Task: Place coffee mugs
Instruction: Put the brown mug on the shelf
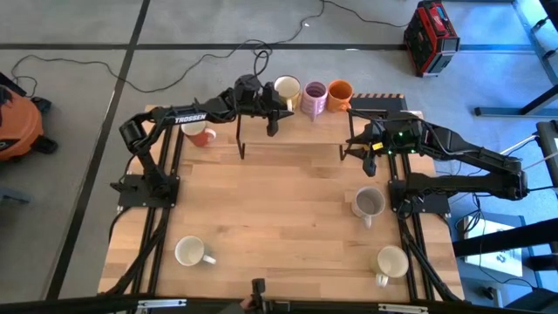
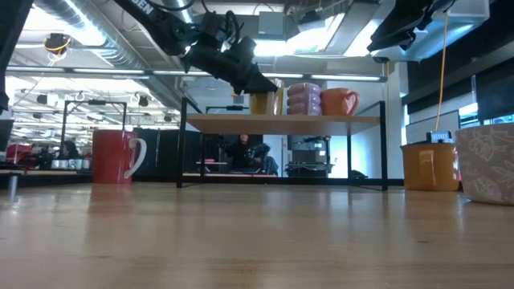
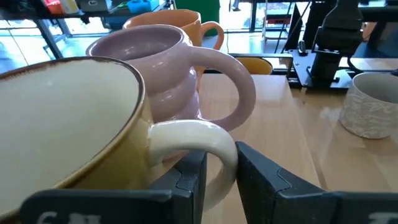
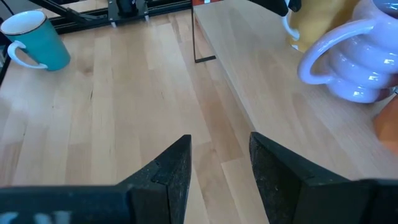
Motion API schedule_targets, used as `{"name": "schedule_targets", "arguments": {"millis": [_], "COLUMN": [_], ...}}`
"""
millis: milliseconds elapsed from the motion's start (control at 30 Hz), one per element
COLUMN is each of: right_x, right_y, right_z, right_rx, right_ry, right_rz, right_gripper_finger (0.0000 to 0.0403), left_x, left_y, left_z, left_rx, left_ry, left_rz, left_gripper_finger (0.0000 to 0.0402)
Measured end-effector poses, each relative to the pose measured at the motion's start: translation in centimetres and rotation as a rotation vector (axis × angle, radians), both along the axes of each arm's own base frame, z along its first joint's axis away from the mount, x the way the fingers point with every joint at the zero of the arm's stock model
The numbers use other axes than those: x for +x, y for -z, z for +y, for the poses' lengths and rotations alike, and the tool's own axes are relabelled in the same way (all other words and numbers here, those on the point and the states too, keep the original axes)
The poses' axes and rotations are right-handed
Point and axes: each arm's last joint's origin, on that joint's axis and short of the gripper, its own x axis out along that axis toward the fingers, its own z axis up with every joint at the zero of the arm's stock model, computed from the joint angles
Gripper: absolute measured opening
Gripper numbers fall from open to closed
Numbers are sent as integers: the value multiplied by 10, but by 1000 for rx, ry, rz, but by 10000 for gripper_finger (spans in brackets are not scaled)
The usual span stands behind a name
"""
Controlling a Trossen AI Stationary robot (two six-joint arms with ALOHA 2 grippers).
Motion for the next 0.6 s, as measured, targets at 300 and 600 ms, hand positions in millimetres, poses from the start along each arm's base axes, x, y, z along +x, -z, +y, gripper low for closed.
{"name": "schedule_targets", "arguments": {"millis": [300, 600], "right_x": [0, 0], "right_y": [0, 0], "right_z": [0, 1], "right_rx": [7, 16], "right_ry": [-6, -22], "right_rz": [-2, -5], "right_gripper_finger": [152, 152], "left_x": [-2, 2], "left_y": [-5, -1], "left_z": [-6, -14], "left_rx": [-35, -28], "left_ry": [-56, -112], "left_rz": [11, 65], "left_gripper_finger": [77, 77]}}
